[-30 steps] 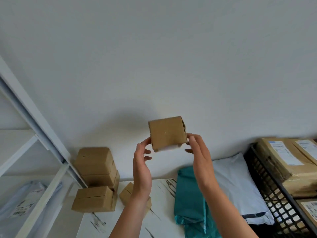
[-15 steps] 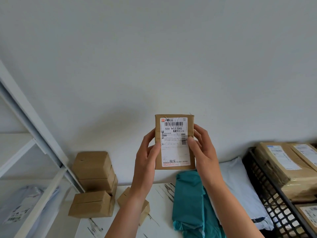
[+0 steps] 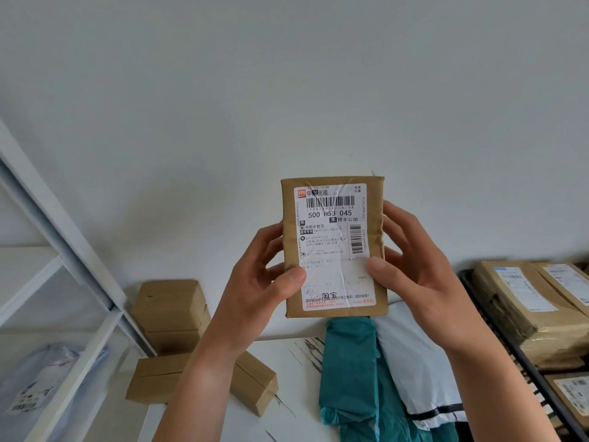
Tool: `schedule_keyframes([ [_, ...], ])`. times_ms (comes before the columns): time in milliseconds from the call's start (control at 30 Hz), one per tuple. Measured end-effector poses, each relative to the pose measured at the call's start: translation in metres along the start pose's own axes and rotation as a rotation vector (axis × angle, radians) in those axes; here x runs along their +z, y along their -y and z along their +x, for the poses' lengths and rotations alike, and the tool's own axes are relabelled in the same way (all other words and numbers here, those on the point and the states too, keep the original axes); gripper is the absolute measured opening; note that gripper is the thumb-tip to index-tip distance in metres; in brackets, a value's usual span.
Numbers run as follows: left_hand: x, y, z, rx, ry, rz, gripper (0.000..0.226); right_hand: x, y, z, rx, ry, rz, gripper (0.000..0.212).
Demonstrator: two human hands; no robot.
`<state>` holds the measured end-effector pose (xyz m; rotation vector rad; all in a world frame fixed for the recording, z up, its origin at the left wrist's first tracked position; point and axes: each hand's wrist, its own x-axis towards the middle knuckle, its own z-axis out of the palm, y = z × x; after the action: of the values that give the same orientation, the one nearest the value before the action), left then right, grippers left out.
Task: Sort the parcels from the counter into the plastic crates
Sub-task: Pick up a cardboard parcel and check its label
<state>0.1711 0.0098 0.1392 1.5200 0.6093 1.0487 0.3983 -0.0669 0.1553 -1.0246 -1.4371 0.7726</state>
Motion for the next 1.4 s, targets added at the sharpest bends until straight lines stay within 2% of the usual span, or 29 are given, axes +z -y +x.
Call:
schedule_keyframes([
  [300,-0.001,-0.015,-0.004,0.086,0.008,-0.038,0.052,0.001,0.023,-0.004,-0.087,-0.009,-0.004,0.070],
  [533,-0.002,-0.021,-0.006,0.141,0.016,-0.018,0.054,0.002,0.031,-0.005,-0.127,0.013,-0.011,0.070],
  [733,-0.010,0.001,0.001,0.046,-0.013,0.060,0.065,0.011,-0.003,0.006,0.001,-0.012,0.004,0.066],
  [967,-0.015,0.028,-0.002,-0.073,-0.041,0.073,0.066,0.028,-0.030,0.004,0.170,-0.069,0.078,0.066],
  [1067,-0.012,0.037,-0.002,-0.113,-0.052,-0.006,0.070,0.035,-0.036,-0.002,0.227,-0.168,0.115,0.063],
  [1167,-0.002,0.053,-0.004,-0.158,-0.095,-0.133,0.083,0.044,-0.051,-0.019,0.318,-0.345,0.170,0.086],
  [1300,0.029,0.075,-0.008,-0.228,-0.092,-0.298,0.097,0.055,-0.067,-0.050,0.435,-0.460,0.333,0.109],
  [1367,0.052,0.084,-0.013,-0.269,-0.082,-0.343,0.094,0.055,-0.069,-0.065,0.481,-0.527,0.354,0.108],
  [1400,0.065,0.088,-0.017,-0.298,-0.067,-0.355,0.094,0.052,-0.068,-0.073,0.496,-0.576,0.346,0.100],
])
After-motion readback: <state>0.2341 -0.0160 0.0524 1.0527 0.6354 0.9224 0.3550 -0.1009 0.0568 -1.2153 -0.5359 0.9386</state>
